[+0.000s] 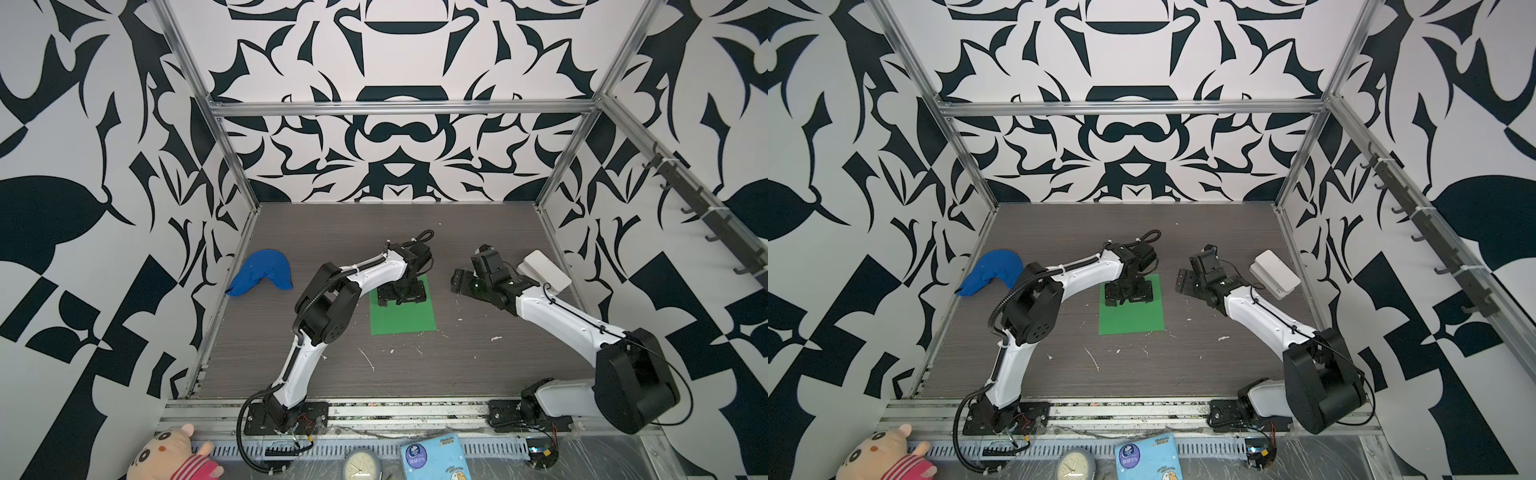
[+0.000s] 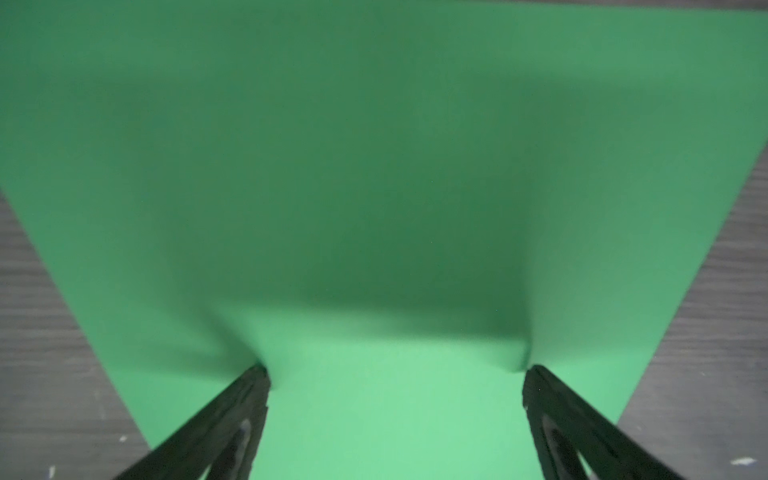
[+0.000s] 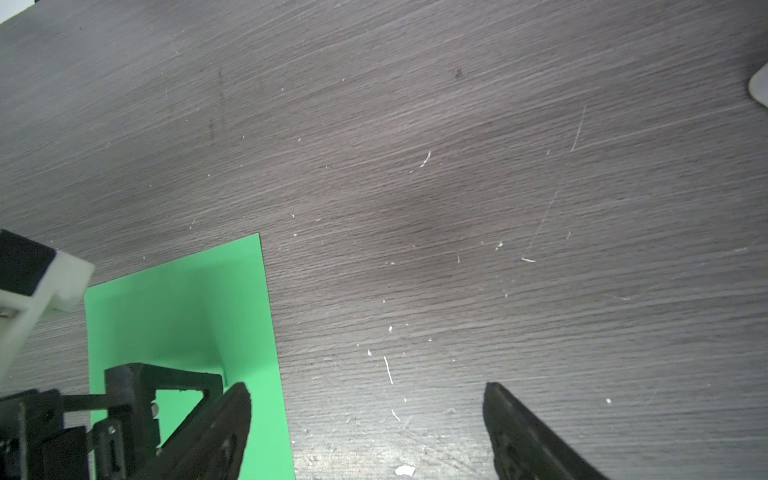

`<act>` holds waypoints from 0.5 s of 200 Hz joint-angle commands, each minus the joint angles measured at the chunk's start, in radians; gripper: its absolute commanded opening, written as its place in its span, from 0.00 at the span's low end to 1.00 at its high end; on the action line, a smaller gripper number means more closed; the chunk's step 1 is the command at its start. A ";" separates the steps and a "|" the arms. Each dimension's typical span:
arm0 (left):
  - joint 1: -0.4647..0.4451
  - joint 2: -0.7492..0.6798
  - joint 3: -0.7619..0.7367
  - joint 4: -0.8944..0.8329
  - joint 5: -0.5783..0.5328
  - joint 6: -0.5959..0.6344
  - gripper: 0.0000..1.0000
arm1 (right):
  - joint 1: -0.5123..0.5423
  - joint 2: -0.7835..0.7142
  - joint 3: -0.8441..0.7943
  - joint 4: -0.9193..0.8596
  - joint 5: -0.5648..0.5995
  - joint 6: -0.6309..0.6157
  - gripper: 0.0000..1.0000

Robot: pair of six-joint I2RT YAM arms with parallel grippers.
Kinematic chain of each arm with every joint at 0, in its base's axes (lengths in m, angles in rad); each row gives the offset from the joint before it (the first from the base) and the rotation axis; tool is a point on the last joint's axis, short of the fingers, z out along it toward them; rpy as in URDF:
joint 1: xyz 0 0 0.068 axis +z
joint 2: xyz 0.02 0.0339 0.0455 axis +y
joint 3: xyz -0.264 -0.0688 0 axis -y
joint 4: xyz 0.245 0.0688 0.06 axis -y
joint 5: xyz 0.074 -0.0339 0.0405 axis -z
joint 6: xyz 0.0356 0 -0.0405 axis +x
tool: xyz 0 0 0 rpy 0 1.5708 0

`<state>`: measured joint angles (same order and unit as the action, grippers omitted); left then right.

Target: Fold a paper plane with a square sheet of paper (pick it up from the middle)

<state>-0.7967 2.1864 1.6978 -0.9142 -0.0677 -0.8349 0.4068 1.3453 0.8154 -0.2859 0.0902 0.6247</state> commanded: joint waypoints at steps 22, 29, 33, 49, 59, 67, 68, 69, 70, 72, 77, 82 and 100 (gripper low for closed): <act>0.003 0.085 -0.004 -0.110 -0.008 0.005 0.99 | -0.003 -0.020 -0.012 0.022 0.014 0.010 0.90; 0.002 0.100 0.008 -0.137 -0.026 0.010 0.98 | -0.003 -0.022 -0.012 0.024 0.015 0.010 0.90; 0.001 0.108 0.018 -0.150 -0.031 0.013 0.98 | -0.003 -0.023 -0.013 0.024 0.017 0.011 0.90; 0.002 0.132 0.036 -0.183 -0.041 0.016 0.99 | -0.003 -0.027 -0.016 0.026 0.024 0.013 0.90; 0.002 0.140 0.036 -0.185 -0.042 0.016 0.98 | -0.003 -0.029 -0.019 0.027 0.026 0.013 0.90; 0.002 0.143 0.038 -0.184 -0.042 0.014 0.98 | -0.003 -0.030 -0.018 0.025 0.029 0.013 0.90; 0.002 0.144 0.038 -0.184 -0.041 0.014 0.98 | -0.003 -0.030 -0.018 0.024 0.030 0.013 0.90; 0.002 0.145 0.037 -0.184 -0.041 0.013 0.98 | -0.003 -0.031 -0.019 0.024 0.031 0.013 0.90; 0.001 0.145 0.038 -0.184 -0.042 0.013 0.98 | -0.003 -0.031 -0.018 0.024 0.031 0.013 0.90; 0.001 0.146 0.039 -0.185 -0.043 0.013 0.98 | -0.003 -0.031 -0.018 0.024 0.033 0.013 0.90; 0.002 0.149 0.039 -0.187 -0.041 0.013 0.97 | -0.004 -0.032 -0.020 0.022 0.035 0.013 0.90; 0.001 0.152 0.040 -0.186 -0.039 0.013 0.96 | -0.003 -0.032 -0.019 0.022 0.037 0.013 0.90; 0.002 0.158 0.035 -0.180 -0.027 0.010 0.90 | -0.003 -0.035 -0.021 0.022 0.043 0.013 0.90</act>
<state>-0.8001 2.2456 1.7782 -1.0000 -0.0830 -0.8173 0.4068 1.3445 0.8036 -0.2794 0.1017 0.6281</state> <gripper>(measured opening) 0.930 0.902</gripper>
